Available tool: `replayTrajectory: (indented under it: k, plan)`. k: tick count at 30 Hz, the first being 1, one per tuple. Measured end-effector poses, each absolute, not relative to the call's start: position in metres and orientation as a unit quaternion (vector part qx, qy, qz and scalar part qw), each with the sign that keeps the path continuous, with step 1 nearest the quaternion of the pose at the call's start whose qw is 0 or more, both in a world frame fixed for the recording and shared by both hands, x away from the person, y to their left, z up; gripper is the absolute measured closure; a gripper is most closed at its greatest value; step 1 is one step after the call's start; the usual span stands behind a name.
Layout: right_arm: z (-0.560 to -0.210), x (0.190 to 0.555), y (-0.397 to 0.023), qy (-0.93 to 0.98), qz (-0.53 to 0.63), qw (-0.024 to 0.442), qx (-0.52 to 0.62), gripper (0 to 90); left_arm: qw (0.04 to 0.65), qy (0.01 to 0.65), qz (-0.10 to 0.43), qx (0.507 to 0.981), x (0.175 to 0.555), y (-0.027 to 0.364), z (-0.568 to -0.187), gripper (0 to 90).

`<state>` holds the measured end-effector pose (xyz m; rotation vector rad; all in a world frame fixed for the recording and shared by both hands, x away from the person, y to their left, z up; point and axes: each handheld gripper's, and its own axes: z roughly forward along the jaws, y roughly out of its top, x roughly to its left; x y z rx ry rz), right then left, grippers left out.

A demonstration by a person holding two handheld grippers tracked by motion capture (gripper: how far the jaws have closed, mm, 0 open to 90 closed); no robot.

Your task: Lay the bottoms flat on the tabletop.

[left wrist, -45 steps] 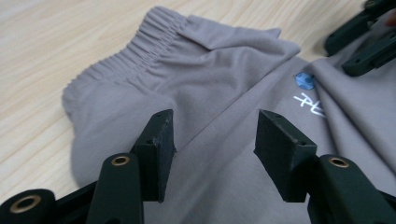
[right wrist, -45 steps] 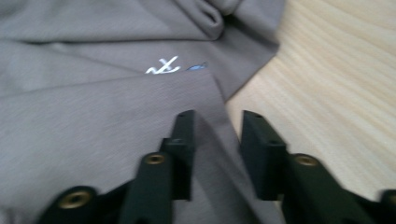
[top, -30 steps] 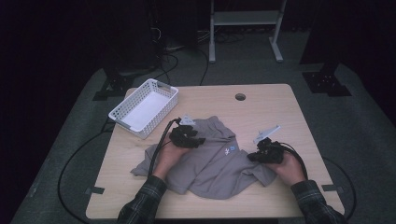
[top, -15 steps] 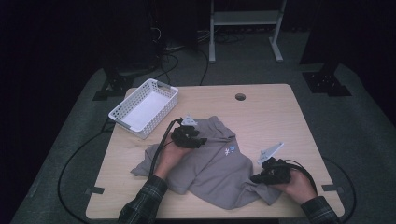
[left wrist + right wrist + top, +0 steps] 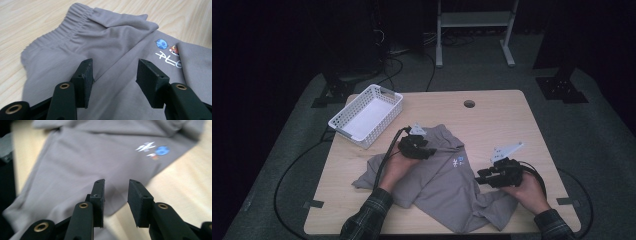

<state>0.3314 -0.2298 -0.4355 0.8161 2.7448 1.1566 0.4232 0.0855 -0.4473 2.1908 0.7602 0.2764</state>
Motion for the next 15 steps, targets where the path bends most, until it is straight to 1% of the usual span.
replayTrajectory:
  k: [1, 3, 7, 8, 10, 12, 13, 15]
  plan:
    - [-0.436, 0.339, -0.229, 0.885, 0.369, 0.046, 0.279, 63.1, 0.393, 0.300, 0.108, 0.863, 0.423, 0.084, -0.448, 46.9]
    - [-0.437, 0.350, -0.228, 0.880, 0.372, 0.049, 0.293, 62.7, 0.391, 0.295, 0.108, 0.865, 0.424, 0.081, -0.448, 46.9]
    - [-0.441, 0.374, -0.220, 0.872, 0.368, 0.068, 0.314, 58.4, 0.383, 0.290, 0.110, 0.870, 0.425, 0.075, -0.450, 47.0]
    - [-0.442, 0.378, -0.217, 0.870, 0.369, 0.074, 0.319, 58.4, 0.379, 0.286, 0.110, 0.873, 0.426, 0.075, -0.451, 47.3]
    - [-0.446, 0.388, -0.210, 0.869, 0.365, 0.072, 0.327, 57.7, 0.376, 0.288, 0.110, 0.874, 0.426, 0.074, -0.453, 49.3]
    - [-0.448, 0.397, -0.203, 0.865, 0.367, 0.083, 0.331, 57.7, 0.374, 0.290, 0.108, 0.875, 0.425, 0.074, -0.454, 53.8]
    - [-0.449, 0.401, -0.201, 0.864, 0.369, 0.079, 0.332, 56.7, 0.372, 0.289, 0.107, 0.876, 0.425, 0.074, -0.454, 56.9]
    - [-0.451, 0.409, -0.196, 0.867, 0.359, 0.091, 0.334, 55.9, 0.370, 0.288, 0.107, 0.877, 0.425, 0.075, -0.454, 63.2]
